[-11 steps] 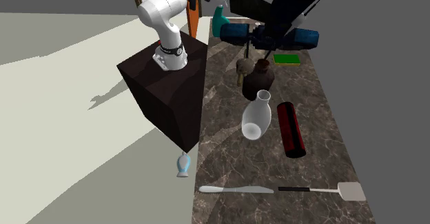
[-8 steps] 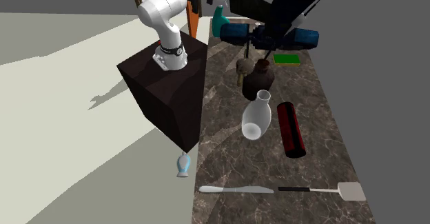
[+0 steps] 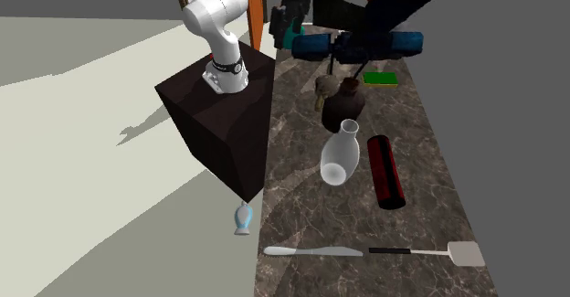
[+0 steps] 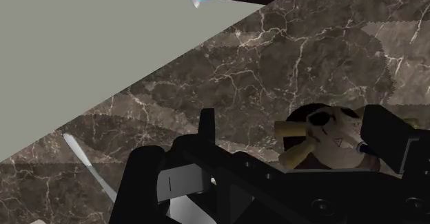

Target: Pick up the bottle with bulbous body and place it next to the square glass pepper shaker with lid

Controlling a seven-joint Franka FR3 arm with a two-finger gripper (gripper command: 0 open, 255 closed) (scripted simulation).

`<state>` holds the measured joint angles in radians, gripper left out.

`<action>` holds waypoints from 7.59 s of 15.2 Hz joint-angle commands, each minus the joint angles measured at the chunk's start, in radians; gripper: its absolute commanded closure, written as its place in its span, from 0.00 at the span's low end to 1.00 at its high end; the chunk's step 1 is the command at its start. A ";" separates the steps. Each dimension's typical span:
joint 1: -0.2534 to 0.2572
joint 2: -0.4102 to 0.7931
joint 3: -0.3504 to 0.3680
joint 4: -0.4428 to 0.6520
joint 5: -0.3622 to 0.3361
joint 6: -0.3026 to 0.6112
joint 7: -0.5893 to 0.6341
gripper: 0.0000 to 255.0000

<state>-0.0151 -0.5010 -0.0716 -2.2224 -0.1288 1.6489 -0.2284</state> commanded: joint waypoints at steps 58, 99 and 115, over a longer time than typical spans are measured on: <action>-0.039 0.774 -0.072 0.707 0.113 0.068 -0.154 1.00; 0.232 0.396 0.158 0.462 0.123 -0.081 0.339 1.00; 0.405 0.429 0.375 0.505 0.170 -0.086 0.728 1.00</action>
<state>0.3776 -0.0881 0.2875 -1.7382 0.0417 1.5666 0.4685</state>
